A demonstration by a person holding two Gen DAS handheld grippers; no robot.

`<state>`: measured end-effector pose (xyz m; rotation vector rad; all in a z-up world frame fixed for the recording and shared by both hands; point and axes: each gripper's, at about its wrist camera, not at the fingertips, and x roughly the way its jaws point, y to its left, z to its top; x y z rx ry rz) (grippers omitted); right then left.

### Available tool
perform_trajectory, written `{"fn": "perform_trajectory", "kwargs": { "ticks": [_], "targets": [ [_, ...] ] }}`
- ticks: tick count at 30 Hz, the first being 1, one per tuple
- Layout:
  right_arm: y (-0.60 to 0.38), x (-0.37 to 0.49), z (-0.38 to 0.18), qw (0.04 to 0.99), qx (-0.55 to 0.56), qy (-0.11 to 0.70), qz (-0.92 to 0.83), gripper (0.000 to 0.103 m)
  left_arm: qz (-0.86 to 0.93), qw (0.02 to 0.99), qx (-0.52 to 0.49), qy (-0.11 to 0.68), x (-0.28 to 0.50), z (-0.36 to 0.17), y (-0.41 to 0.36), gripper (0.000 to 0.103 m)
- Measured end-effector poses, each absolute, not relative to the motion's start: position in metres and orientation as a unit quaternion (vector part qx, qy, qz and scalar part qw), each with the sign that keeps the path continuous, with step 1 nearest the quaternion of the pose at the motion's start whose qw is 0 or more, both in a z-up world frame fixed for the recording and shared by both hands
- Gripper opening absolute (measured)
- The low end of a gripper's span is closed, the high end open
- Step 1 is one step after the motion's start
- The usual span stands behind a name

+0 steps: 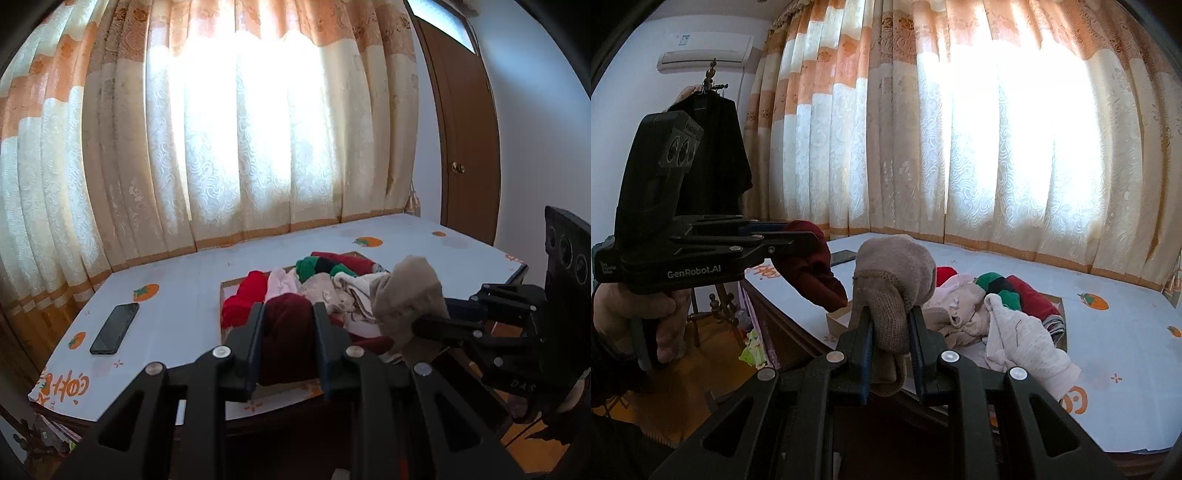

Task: Take underwear out of drawer
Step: 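Lift the dark red sock with the left tool while the right tool lifts the beige sock, then carry the dark red sock over the tray with the left tool while the right tool carries the beige sock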

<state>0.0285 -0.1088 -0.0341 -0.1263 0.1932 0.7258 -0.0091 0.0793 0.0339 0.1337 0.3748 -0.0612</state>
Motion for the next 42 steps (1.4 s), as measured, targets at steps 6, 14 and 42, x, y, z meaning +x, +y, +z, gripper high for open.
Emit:
{"fn": "perform_trajectory", "kwargs": {
  "ticks": [6,14,42],
  "targets": [
    [-0.112,0.026,-0.031,0.93,-0.06,0.086,0.352,0.02,-0.028,0.983,0.054,0.17,-0.01,0.035,0.08,0.023],
    [-0.114,0.026,-0.029,0.933,-0.055,0.074,0.349,0.02,-0.019,0.987,0.047,0.15,-0.011,0.037,0.084,0.023],
    [-0.099,0.056,-0.007,0.938,-0.057,0.065,0.337,0.02,0.013,0.993,0.03,0.112,0.022,0.032,0.115,0.023]
  ]
}}
